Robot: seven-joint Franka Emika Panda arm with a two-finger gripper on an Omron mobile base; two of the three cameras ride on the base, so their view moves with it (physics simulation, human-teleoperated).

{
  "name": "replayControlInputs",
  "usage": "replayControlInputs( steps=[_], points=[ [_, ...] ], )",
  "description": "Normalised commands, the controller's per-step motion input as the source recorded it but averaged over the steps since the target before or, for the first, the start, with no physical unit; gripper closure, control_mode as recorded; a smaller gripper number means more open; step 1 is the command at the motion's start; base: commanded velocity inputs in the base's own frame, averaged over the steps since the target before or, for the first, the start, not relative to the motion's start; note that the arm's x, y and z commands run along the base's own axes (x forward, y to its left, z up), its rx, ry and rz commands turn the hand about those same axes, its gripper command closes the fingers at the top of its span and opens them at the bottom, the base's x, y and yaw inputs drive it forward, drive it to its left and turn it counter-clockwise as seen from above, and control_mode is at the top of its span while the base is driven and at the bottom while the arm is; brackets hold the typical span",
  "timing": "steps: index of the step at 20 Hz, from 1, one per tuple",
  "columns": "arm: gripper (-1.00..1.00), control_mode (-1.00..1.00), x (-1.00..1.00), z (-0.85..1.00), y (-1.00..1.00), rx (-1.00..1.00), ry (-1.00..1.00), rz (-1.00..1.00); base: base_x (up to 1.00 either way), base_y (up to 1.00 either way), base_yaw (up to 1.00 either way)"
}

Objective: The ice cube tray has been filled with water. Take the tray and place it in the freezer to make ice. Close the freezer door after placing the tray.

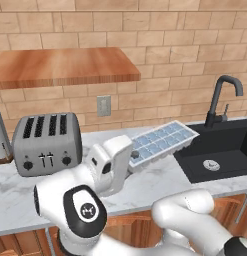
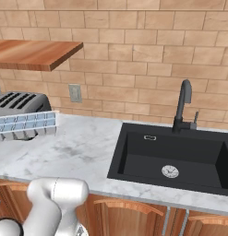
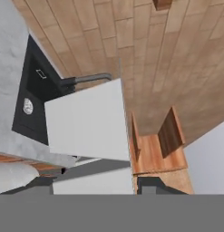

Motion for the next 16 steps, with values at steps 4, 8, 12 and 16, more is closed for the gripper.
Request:
replayControlInputs(
  steps=[4, 8, 12, 16],
  points=[
    [1.0, -1.0, -0.25, 0.0, 0.01, 0.0, -0.03, -0.43, 0.0, 0.0, 0.0],
    [1.0, 1.0, -0.07, 0.0, 0.0, 0.0, 0.0, -0.15, -0.26, 0.0, -0.51],
    [1.0, 1.0, 0.0, 0.0, 0.0, 0.0, 0.0, 0.0, -0.34, 0.0, -0.8],
    [1.0, 1.0, 0.0, 0.0, 0.0, 0.0, 0.0, 0.0, -0.21, 0.0, -0.84]
  ],
)
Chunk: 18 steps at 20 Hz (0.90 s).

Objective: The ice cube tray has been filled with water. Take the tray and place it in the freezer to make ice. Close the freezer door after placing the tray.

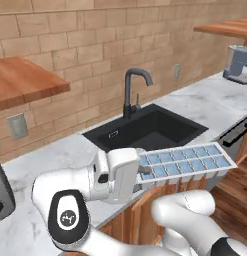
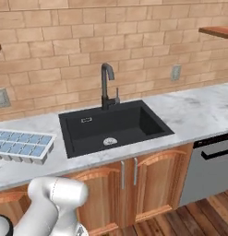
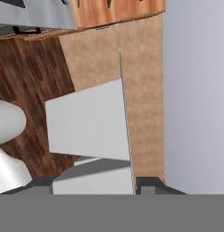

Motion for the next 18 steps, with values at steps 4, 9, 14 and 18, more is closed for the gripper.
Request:
replayControlInputs(
  steps=[4, 9, 14, 18],
  points=[
    [1.0, 1.0, 0.0, 0.0, 0.0, 0.0, 0.0, 0.0, -0.07, 0.0, -0.77],
    [1.0, 1.0, 0.0, 0.0, 0.0, 0.0, 0.0, 0.0, 0.0, -0.09, -0.67],
    [1.0, 1.0, 0.0, 0.0, 0.0, 0.0, 0.0, 0.0, 0.0, -0.3, -0.6],
    [1.0, 1.0, 0.0, 0.0, 0.0, 0.0, 0.0, 0.0, 0.0, -0.38, -0.63]
  ],
)
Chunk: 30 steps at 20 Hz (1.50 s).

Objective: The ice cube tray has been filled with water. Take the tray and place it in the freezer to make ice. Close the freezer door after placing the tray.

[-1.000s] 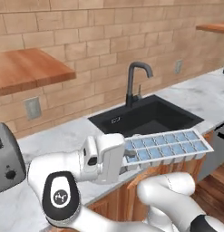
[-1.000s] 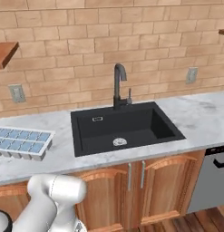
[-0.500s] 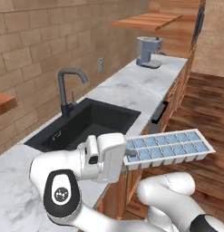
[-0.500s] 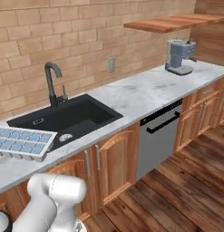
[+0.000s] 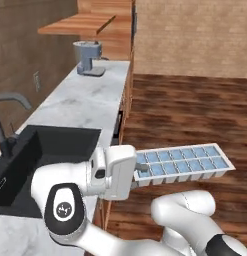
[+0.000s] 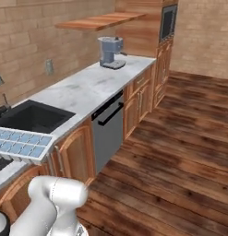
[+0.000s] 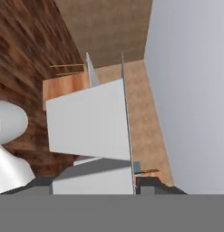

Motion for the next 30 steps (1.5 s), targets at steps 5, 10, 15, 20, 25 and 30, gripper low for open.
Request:
replayControlInputs(
  steps=[5, 10, 15, 20, 25, 30],
  points=[
    [1.0, 1.0, 0.0, 0.0, 0.0, 0.0, 0.0, 0.0, 0.0, -0.44, -0.56],
    [1.0, 1.0, 0.0, 0.0, 0.0, 0.0, 0.0, 0.0, 0.05, -0.52, -0.48],
    [1.0, 1.0, 0.0, 0.0, 0.0, 0.0, 0.0, 0.0, 0.07, -0.48, -0.61],
    [1.0, 1.0, 0.0, 0.0, 0.0, 0.0, 0.0, 0.0, 0.08, -0.4, -0.71],
    [1.0, 1.0, 0.0, 0.0, 0.0, 0.0, 0.0, 0.0, 0.12, -0.26, -0.87],
    [1.0, 1.0, 0.0, 0.0, 0.0, 0.0, 0.0, 0.0, 0.15, -0.19, -0.96]
  ],
)
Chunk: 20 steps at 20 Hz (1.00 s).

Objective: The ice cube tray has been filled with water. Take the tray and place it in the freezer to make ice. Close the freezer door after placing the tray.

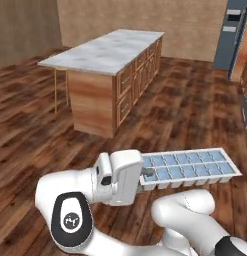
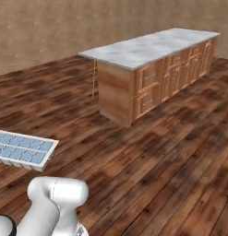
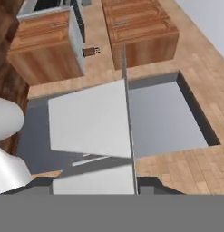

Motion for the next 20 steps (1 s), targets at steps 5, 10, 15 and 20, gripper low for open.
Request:
replayControlInputs(
  steps=[5, 10, 15, 20],
  points=[
    [1.0, 1.0, 0.0, 0.0, 0.0, 0.0, 0.0, 0.0, 0.25, -0.12, -0.9],
    [1.0, 1.0, 0.0, 0.0, 0.0, 0.0, 0.0, 0.0, 0.65, 0.02, -0.4],
    [1.0, 1.0, 0.0, 0.0, 0.0, 0.0, 0.0, 0.0, 1.0, 0.11, 0.0],
    [1.0, 1.0, 0.0, 0.0, 0.0, 0.0, 0.0, 0.0, 1.0, 0.0, 0.0]
  ],
)
